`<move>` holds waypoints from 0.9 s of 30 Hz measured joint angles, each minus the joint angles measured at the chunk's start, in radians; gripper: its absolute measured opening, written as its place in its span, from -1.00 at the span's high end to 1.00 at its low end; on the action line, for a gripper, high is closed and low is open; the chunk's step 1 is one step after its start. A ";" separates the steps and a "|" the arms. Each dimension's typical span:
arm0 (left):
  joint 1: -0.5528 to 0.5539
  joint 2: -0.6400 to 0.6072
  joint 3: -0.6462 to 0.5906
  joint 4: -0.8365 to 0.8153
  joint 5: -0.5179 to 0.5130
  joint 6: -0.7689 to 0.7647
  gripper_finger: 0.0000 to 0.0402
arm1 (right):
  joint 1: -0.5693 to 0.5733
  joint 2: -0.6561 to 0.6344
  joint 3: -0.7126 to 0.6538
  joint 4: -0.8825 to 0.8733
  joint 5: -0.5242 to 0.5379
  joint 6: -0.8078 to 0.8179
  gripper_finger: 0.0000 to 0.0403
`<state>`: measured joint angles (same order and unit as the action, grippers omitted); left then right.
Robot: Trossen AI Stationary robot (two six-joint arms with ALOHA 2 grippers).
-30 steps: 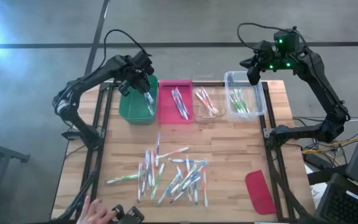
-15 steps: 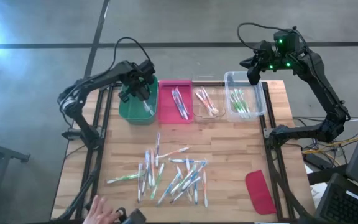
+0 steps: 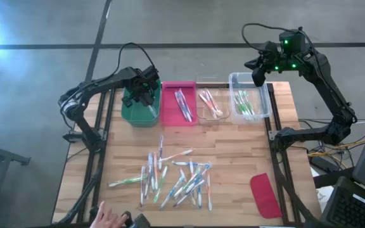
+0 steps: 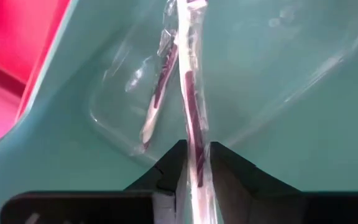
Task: Pick & Place Toothbrushes
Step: Put the violet toothbrush into the green bin, then put the green toothbrush into the white bin
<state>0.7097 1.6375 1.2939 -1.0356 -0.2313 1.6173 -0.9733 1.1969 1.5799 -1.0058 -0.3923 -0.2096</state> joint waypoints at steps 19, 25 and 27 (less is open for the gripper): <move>-0.010 -0.004 -0.003 0.058 -0.154 -0.031 0.40 | 0.000 0.000 0.000 0.000 0.000 0.000 0.96; -0.019 -0.029 0.028 0.059 -0.181 -0.074 0.44 | 0.000 0.000 0.000 0.000 0.000 0.000 0.96; -0.026 -0.039 0.036 0.062 -0.181 -0.117 0.45 | 0.000 0.000 0.000 0.000 0.000 0.000 0.96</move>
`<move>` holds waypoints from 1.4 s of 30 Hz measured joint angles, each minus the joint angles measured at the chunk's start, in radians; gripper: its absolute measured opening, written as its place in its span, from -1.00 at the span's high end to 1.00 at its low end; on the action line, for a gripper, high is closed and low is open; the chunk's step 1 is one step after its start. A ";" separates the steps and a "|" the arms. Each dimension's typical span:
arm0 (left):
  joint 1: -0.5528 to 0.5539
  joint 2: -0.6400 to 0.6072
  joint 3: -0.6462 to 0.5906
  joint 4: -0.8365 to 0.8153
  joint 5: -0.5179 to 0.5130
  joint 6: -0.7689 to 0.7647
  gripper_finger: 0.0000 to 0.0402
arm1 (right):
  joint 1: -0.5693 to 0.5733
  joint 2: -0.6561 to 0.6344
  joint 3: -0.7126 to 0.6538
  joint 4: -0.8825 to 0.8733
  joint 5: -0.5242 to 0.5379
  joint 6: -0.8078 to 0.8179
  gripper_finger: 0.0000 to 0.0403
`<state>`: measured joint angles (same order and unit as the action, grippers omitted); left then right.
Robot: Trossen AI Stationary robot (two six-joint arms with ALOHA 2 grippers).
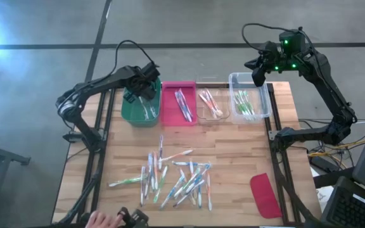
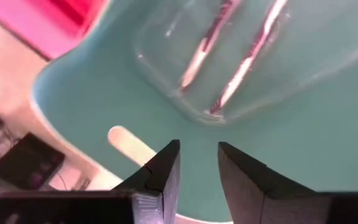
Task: Pick & Place Toothbrushes
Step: Put the green toothbrush into the white bin
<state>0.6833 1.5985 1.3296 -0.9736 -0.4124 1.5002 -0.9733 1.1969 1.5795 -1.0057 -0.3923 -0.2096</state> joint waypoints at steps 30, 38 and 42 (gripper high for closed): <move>-0.131 -0.260 0.055 0.247 0.621 -1.090 0.61 | 0.000 0.000 0.000 0.001 0.000 -0.108 0.96; -0.174 -0.350 0.000 0.362 0.621 -1.125 0.81 | 0.000 0.000 0.000 0.053 0.000 -0.046 0.96; -0.188 -0.437 -0.091 0.441 0.621 -1.140 0.89 | 0.000 0.000 0.000 0.187 -0.001 -0.037 0.96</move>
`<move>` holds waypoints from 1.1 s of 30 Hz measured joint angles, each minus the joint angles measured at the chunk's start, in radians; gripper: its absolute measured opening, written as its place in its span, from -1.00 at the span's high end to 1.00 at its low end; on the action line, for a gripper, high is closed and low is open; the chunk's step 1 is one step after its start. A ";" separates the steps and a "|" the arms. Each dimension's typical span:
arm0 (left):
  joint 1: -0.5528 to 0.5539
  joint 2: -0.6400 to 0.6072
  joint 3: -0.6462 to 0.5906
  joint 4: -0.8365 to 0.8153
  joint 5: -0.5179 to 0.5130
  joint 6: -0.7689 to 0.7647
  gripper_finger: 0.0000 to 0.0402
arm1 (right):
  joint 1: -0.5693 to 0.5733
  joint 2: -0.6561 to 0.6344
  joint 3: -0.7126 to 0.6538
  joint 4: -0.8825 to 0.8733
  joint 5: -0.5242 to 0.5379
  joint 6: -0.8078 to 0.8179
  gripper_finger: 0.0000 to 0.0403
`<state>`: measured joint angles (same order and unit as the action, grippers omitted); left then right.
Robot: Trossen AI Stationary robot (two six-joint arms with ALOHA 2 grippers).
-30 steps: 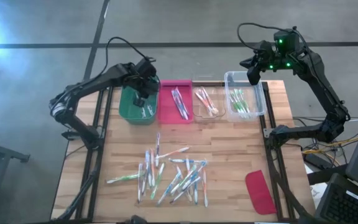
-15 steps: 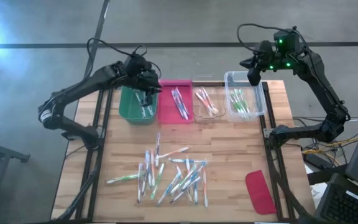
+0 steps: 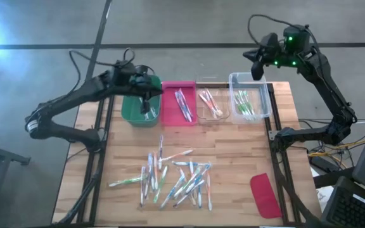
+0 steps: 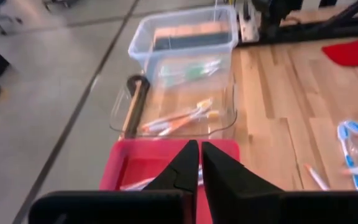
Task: Pick & Place Toothbrushes
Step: Put the green toothbrush into the white bin
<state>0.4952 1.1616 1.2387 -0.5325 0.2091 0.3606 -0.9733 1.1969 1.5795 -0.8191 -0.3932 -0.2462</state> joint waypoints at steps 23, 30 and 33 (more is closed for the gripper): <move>-0.076 -0.399 -0.753 0.986 0.098 -0.435 0.95 | 0.395 0.042 -0.003 0.233 -0.155 0.087 0.96; -0.127 -0.388 -0.881 1.100 0.175 -0.547 0.95 | 0.523 0.056 -0.005 0.155 0.031 0.217 0.96; -0.177 -0.388 -0.900 1.099 0.175 -0.569 0.95 | 0.573 0.055 -0.005 0.093 0.185 0.220 0.96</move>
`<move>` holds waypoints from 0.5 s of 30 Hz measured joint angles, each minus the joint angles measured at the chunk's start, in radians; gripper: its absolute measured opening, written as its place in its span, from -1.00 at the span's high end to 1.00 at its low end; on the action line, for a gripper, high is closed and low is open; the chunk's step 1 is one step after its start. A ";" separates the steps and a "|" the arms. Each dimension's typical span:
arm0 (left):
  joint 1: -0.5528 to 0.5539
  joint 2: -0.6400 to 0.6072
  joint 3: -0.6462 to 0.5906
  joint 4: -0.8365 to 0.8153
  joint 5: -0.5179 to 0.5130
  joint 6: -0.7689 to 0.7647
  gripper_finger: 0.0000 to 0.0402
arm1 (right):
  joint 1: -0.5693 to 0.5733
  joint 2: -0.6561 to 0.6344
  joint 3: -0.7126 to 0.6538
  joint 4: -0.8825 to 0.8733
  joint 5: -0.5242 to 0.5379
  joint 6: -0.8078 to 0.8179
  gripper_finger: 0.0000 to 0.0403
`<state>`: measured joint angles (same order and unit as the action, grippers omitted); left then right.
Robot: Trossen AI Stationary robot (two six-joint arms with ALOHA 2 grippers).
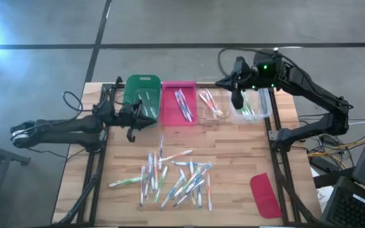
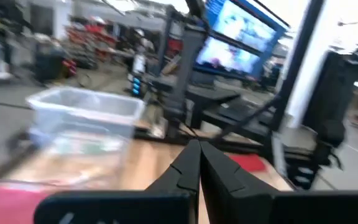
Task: Pick & Place Toothbrushes
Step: Put the green toothbrush into the white bin
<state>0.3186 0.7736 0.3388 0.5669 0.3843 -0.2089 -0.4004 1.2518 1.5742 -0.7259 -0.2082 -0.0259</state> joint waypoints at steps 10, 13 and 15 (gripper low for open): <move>-0.290 0.002 0.000 -0.010 -0.159 0.098 0.95 | 0.165 0.000 -0.079 -0.116 0.190 0.137 0.96; -0.408 0.003 0.000 -0.034 -0.347 0.131 0.95 | 0.229 0.000 -0.131 -0.115 0.190 0.147 0.96; -0.485 0.003 0.001 -0.049 -0.472 0.134 0.95 | 0.268 0.000 -0.169 -0.115 0.191 0.161 0.96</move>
<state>-0.1661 0.7765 0.3397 0.5176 -0.0875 -0.0753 -0.1322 1.2520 1.4056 -0.8413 -0.0168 0.1348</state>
